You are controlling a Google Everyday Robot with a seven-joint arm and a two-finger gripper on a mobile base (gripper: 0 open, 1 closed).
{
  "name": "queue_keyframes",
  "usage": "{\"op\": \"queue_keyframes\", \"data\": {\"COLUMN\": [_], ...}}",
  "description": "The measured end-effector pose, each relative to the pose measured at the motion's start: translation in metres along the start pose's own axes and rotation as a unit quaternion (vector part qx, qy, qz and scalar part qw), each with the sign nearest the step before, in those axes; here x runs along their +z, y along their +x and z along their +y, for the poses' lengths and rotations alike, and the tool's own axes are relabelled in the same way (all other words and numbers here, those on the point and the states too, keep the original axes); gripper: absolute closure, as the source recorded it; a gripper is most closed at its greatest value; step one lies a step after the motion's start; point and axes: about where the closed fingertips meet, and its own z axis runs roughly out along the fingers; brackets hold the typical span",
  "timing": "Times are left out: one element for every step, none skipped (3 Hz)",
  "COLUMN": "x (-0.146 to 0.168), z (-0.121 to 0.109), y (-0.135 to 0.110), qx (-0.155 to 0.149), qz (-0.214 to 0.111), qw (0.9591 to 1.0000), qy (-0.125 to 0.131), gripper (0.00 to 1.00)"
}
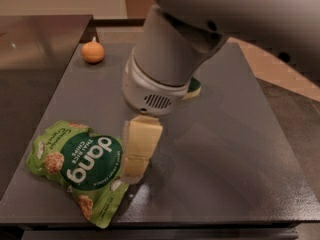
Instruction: Pick green rice chip bag
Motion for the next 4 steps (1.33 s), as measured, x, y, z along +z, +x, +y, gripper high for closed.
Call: {"op": "queue_keyframes", "data": {"x": [0.026,0.054,0.079,0.1], "z": [0.008,0.014,0.018,0.018], "y": [-0.035,-0.057,-0.065,-0.063], "qx": [-0.017,-0.025,-0.029,-0.019], "qz": [0.0,0.018,0.033,0.048], "qw": [0.9998,0.9995,0.999,0.9985], "qy": [-0.005,-0.008,-0.009,-0.016], "gripper": [0.0,0.0,0.0,0.0]}}
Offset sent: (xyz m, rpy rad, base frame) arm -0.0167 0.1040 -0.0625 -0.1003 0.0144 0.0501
